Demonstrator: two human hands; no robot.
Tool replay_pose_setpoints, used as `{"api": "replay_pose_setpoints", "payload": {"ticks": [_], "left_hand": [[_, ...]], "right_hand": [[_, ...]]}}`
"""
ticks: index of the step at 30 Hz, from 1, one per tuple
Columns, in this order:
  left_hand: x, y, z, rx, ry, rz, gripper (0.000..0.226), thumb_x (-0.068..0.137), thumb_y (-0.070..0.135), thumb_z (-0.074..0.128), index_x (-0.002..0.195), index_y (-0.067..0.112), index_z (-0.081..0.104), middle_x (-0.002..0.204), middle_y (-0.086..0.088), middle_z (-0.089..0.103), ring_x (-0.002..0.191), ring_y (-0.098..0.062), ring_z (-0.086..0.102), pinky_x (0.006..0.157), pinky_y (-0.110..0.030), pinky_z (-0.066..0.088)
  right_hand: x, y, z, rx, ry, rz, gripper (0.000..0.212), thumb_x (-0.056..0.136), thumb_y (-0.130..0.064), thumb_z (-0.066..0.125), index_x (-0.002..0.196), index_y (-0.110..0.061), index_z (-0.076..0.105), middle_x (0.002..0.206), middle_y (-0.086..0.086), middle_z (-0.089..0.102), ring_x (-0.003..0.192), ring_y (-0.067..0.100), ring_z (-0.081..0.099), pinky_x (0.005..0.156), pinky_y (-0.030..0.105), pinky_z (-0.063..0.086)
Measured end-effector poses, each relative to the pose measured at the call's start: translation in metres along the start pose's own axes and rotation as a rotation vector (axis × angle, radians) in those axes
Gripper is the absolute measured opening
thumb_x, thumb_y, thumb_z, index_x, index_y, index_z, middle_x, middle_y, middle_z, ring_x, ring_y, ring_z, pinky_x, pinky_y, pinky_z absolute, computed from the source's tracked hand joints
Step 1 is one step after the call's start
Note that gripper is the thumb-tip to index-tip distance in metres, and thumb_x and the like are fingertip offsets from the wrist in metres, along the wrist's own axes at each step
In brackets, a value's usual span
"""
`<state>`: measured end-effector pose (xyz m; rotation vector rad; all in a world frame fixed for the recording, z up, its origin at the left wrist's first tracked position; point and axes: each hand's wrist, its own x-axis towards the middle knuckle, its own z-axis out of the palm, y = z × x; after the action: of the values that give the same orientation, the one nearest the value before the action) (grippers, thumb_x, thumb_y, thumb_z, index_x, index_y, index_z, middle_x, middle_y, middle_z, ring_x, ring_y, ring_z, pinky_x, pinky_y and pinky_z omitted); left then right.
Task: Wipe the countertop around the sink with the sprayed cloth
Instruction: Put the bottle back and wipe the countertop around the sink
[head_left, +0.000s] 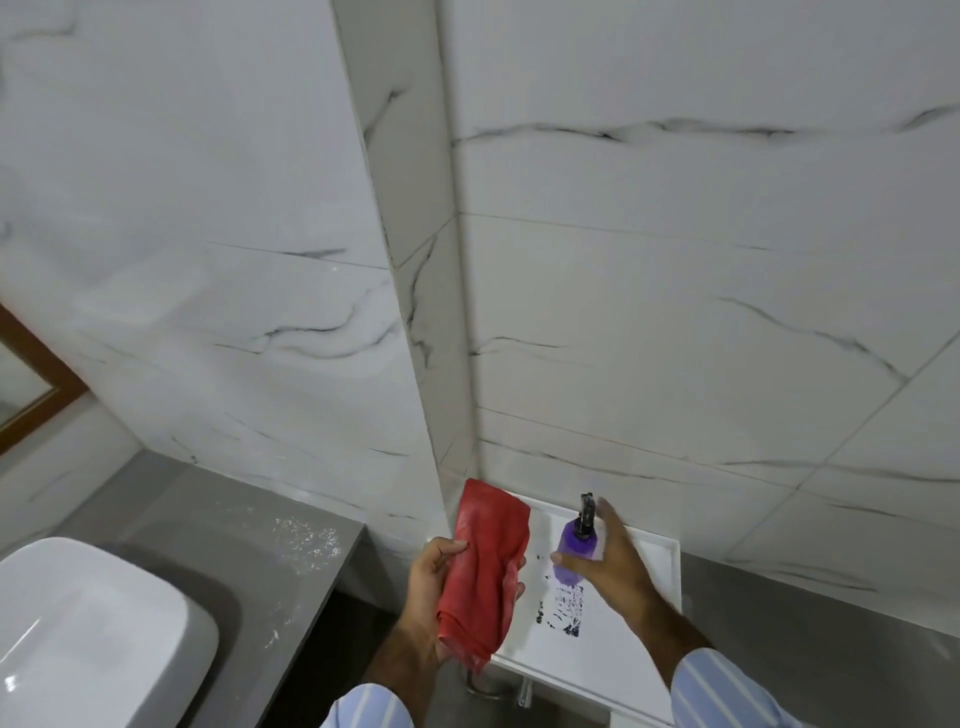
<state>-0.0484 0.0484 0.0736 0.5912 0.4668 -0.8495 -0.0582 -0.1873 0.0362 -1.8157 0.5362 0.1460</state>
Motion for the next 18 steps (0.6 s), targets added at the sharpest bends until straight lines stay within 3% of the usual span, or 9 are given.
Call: {"api": "replay_pose_setpoints", "payload": {"ticks": [1, 3, 5, 7, 10, 12, 15, 16, 18], "left_hand": [[-0.004, 0.002, 0.000, 0.001, -0.019, 0.002, 0.079, 0.088, 0.032, 0.048, 0.155, -0.009, 0.036, 0.124, -0.028, 0.058, 0.090, -0.035, 0.061, 0.090, -0.046, 0.056], [-0.014, 0.005, -0.006, 0.010, -0.069, 0.013, 0.080, 0.088, 0.031, 0.048, 0.155, -0.010, 0.035, 0.127, -0.029, 0.056, 0.096, -0.036, 0.061, 0.096, -0.048, 0.054], [-0.029, 0.007, -0.010, 0.035, -0.110, 0.025, 0.077, 0.089, 0.031, 0.044, 0.152, -0.012, 0.037, 0.132, -0.032, 0.051, 0.104, -0.038, 0.058, 0.106, -0.050, 0.045], [-0.048, 0.010, -0.017, 0.033, -0.153, 0.006, 0.073, 0.089, 0.031, 0.040, 0.148, -0.012, 0.039, 0.135, -0.032, 0.047, 0.112, -0.040, 0.054, 0.111, -0.050, 0.038], [-0.077, 0.020, -0.039, 0.185, -0.096, 0.086, 0.063, 0.078, 0.023, 0.061, 0.130, -0.013, 0.058, 0.119, -0.030, 0.065, 0.106, -0.041, 0.061, 0.101, -0.045, 0.049], [-0.095, 0.029, -0.060, 0.250, -0.112, 0.096, 0.063, 0.076, 0.020, 0.064, 0.129, -0.013, 0.059, 0.119, -0.031, 0.067, 0.108, -0.041, 0.061, 0.105, -0.045, 0.047], [-0.130, 0.053, -0.080, 0.342, -0.284, 0.082, 0.065, 0.093, 0.014, 0.031, 0.154, -0.009, 0.034, 0.149, -0.031, 0.044, 0.133, -0.044, 0.040, 0.122, -0.057, 0.026], [-0.142, 0.065, -0.088, 0.384, -0.263, 0.080, 0.065, 0.093, 0.009, 0.030, 0.156, -0.007, 0.034, 0.151, -0.030, 0.042, 0.136, -0.045, 0.038, 0.122, -0.055, 0.029], [-0.161, 0.095, -0.109, 0.484, -0.099, 0.047, 0.054, 0.090, 0.006, 0.047, 0.143, -0.005, 0.055, 0.137, -0.028, 0.058, 0.127, -0.041, 0.053, 0.110, -0.045, 0.048]], "right_hand": [[-0.007, 0.007, -0.004, -0.008, 0.057, 0.013, 0.083, 0.072, -0.017, 0.097, 0.141, -0.016, 0.050, 0.134, 0.002, 0.058, 0.124, 0.024, 0.056, 0.110, 0.048, 0.049], [-0.027, 0.021, -0.009, -0.028, 0.150, 0.062, 0.047, 0.070, -0.041, 0.093, 0.102, -0.019, 0.066, 0.098, 0.001, 0.072, 0.090, 0.021, 0.067, 0.092, 0.055, 0.057], [-0.048, 0.023, -0.004, 0.029, 0.036, 0.136, 0.059, 0.060, -0.067, 0.083, 0.084, -0.013, 0.074, 0.068, 0.001, 0.073, 0.064, 0.016, 0.069, 0.071, 0.050, 0.059], [-0.059, 0.015, 0.019, 0.175, -0.209, 0.231, 0.072, 0.060, -0.070, 0.086, 0.097, -0.009, 0.080, 0.076, 0.007, 0.080, 0.069, 0.020, 0.076, 0.068, 0.038, 0.061], [-0.062, -0.018, 0.066, 0.430, -0.493, 0.250, 0.055, 0.089, -0.058, 0.071, 0.122, -0.014, 0.076, 0.116, 0.016, 0.080, 0.105, 0.032, 0.077, 0.085, 0.042, 0.063], [-0.061, -0.047, 0.092, 0.465, -0.640, 0.202, 0.048, 0.094, -0.046, 0.074, 0.124, -0.008, 0.075, 0.120, 0.023, 0.077, 0.099, 0.032, 0.077, 0.073, 0.038, 0.062], [-0.060, -0.086, 0.126, 0.381, -0.736, 0.140, 0.050, 0.078, -0.035, 0.090, 0.116, -0.003, 0.078, 0.116, 0.026, 0.078, 0.097, 0.032, 0.078, 0.072, 0.034, 0.062], [-0.058, -0.095, 0.138, 0.351, -0.739, 0.118, 0.051, 0.075, -0.034, 0.091, 0.114, -0.004, 0.078, 0.116, 0.026, 0.078, 0.099, 0.031, 0.078, 0.075, 0.034, 0.062], [-0.053, -0.113, 0.166, 0.332, -0.696, 0.106, 0.048, 0.070, -0.029, 0.093, 0.110, -0.004, 0.079, 0.113, 0.027, 0.079, 0.094, 0.031, 0.077, 0.074, 0.035, 0.062]]}}
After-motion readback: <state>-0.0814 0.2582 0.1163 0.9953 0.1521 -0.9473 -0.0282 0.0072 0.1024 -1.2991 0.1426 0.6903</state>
